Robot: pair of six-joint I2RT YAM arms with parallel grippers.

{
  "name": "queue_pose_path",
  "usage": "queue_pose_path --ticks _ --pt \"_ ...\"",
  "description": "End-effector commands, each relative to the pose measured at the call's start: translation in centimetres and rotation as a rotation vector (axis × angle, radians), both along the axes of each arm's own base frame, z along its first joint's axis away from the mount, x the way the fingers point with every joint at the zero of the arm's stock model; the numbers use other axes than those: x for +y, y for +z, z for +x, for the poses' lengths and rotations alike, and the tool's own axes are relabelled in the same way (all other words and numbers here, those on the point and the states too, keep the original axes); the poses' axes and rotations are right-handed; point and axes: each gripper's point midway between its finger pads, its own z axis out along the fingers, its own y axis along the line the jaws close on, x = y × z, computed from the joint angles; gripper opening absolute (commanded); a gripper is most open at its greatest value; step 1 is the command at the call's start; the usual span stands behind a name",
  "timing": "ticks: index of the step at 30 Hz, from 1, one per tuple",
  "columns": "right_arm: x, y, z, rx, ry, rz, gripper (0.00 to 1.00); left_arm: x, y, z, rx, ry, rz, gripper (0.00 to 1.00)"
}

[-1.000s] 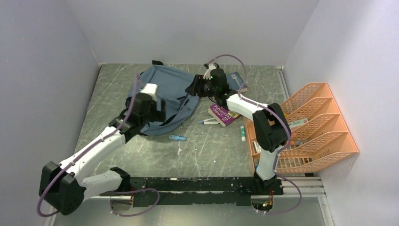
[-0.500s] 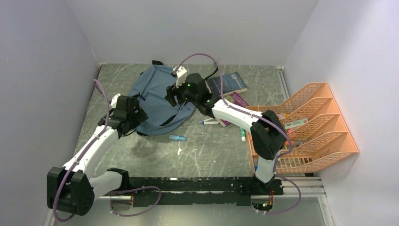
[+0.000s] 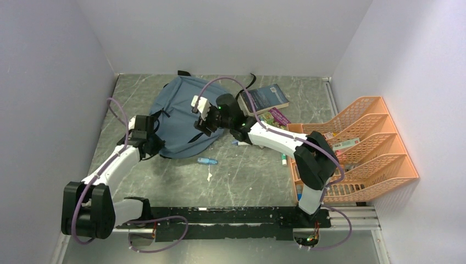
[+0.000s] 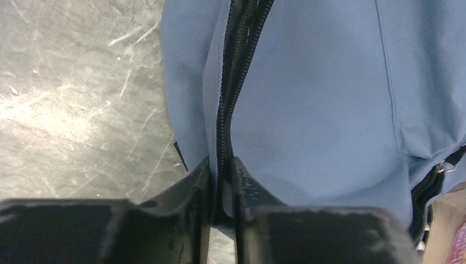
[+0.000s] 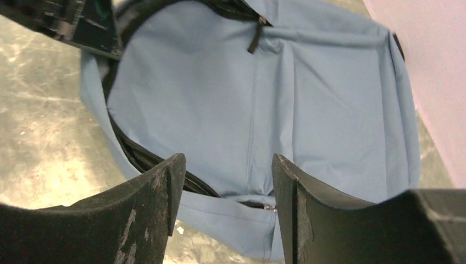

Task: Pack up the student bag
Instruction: Unzip the student bag at the center of the board.

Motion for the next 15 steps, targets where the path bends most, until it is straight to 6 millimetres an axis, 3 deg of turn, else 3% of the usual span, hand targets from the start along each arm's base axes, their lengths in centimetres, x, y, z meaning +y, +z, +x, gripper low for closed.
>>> queue_pose_path --ticks 1,7,15 --pt "0.4 -0.6 -3.3 -0.006 0.247 -0.095 0.63 0.0 0.6 1.5 -0.108 -0.019 -0.013 0.07" --pt "1.3 -1.3 -5.8 0.07 0.411 -0.126 0.68 -2.7 2.5 3.5 -0.271 -0.21 -0.061 0.05" --pt "1.7 -3.2 -5.5 0.099 0.435 -0.18 0.65 -3.0 4.6 4.6 -0.349 -0.28 -0.025 0.05"
